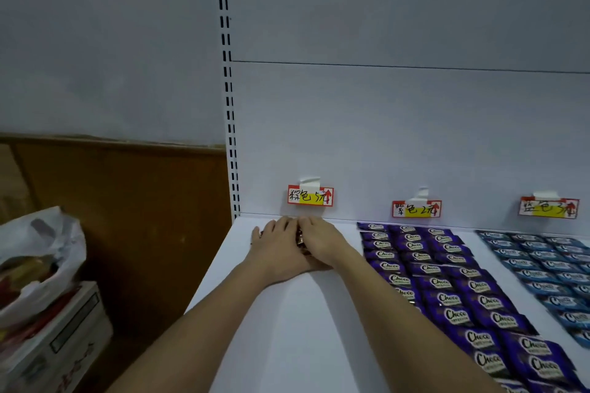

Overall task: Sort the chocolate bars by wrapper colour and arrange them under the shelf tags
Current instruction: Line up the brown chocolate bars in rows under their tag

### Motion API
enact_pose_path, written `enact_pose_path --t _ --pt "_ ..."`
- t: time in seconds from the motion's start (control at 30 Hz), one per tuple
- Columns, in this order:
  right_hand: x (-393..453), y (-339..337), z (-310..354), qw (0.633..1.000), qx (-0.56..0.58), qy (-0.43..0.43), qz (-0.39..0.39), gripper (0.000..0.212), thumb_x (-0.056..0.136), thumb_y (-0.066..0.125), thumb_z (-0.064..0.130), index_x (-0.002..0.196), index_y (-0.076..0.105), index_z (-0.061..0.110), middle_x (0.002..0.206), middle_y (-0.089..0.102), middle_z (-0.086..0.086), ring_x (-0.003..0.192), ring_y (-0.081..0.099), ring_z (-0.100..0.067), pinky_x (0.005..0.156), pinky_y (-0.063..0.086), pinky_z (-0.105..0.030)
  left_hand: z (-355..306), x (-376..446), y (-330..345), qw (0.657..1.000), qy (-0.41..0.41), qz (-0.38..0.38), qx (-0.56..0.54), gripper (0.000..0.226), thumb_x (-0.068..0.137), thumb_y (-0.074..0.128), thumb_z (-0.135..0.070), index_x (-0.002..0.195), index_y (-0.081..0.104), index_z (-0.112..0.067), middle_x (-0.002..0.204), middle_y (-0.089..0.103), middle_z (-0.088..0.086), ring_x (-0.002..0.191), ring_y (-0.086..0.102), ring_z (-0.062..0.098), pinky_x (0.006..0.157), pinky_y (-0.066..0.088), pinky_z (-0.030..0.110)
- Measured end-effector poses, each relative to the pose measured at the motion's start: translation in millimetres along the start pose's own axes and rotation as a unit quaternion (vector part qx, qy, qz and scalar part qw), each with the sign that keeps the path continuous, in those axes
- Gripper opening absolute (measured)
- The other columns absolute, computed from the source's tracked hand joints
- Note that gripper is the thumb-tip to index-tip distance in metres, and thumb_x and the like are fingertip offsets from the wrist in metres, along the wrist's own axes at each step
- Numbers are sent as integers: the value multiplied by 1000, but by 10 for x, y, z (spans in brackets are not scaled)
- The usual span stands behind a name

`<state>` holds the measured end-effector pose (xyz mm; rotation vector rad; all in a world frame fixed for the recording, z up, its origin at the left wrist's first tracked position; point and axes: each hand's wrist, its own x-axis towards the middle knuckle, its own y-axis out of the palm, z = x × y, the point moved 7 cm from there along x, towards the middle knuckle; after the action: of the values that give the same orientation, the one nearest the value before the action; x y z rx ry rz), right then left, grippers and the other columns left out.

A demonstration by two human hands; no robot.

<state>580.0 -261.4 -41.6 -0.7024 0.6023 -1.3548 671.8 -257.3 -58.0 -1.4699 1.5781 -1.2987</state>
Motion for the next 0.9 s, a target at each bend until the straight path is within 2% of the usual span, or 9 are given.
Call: enact_pose_path --t 0.13,0.27,0.4,0.53,0.6,0.67,0.73,0.8,0.9 --pt "-186 -15 108 1000 -20 8 15 35 105 17 17 101 49 7 131 55 -20 119 49 -31 96 35 -35 -41 -122 -94 999 26 5 -20 98 54 51 -87 132 44 -29 126 52 -9 121 46 17 107 34 42" --pt "-558 48 235 998 7 -5 56 47 106 16 22 114 53 -5 121 59 -21 112 53 -32 97 38 -40 -48 -481 -159 998 54 10 -41 94 50 51 -92 123 48 -32 108 54 -14 105 50 13 98 42 39" --pt "-1013 170 321 997 41 -28 56 45 105 24 24 108 59 -4 111 63 -17 105 57 -29 95 42 -40 -38 -996 -232 996 82 2 -41 92 47 48 -96 114 46 -32 101 47 -17 100 45 11 94 40 36" --pt "-1394 262 371 997 50 -51 25 42 104 28 26 107 62 2 109 65 -11 103 58 -23 97 42 -39 -85 -1403 -248 994 104 3 -18 105 45 36 -101 123 41 -30 110 43 -14 107 42 14 100 36 41" --pt "-1491 268 411 997 48 -56 5 42 105 28 25 109 62 2 111 65 -10 105 57 -23 97 41 -38 -95 -1479 -245 995 95 17 -12 115 45 36 -99 134 35 -27 130 42 -7 125 37 20 109 30 47" --pt "-1534 260 449 998 47 -51 -2 42 105 27 27 111 60 2 113 64 -10 106 56 -23 97 40 -37 -79 -1505 -233 996 64 56 -20 124 48 40 -94 149 13 -29 157 18 -4 146 11 22 119 9 53" --pt "-1553 226 465 997 61 -46 -9 41 105 27 30 110 59 4 110 63 -8 104 56 -21 93 41 -36 -78 -1535 -284 996 50 59 -48 124 53 46 -91 152 -1 -34 162 -3 -8 148 -11 17 117 -6 52" --pt "-1571 109 458 996 66 -48 -43 39 105 30 31 112 58 7 111 60 -5 104 53 -18 88 37 -32 -57 -1594 -404 993 59 22 -97 122 50 45 -92 151 5 -38 160 -1 -15 147 -12 9 119 -4 50" --pt "-1593 -171 353 992 41 -39 -112 37 102 41 33 132 54 17 134 54 1 122 49 -14 97 36 -27 54 -1705 -653 980 84 -40 -175 91 58 52 -87 137 40 -43 141 30 -20 134 14 0 113 22 37"
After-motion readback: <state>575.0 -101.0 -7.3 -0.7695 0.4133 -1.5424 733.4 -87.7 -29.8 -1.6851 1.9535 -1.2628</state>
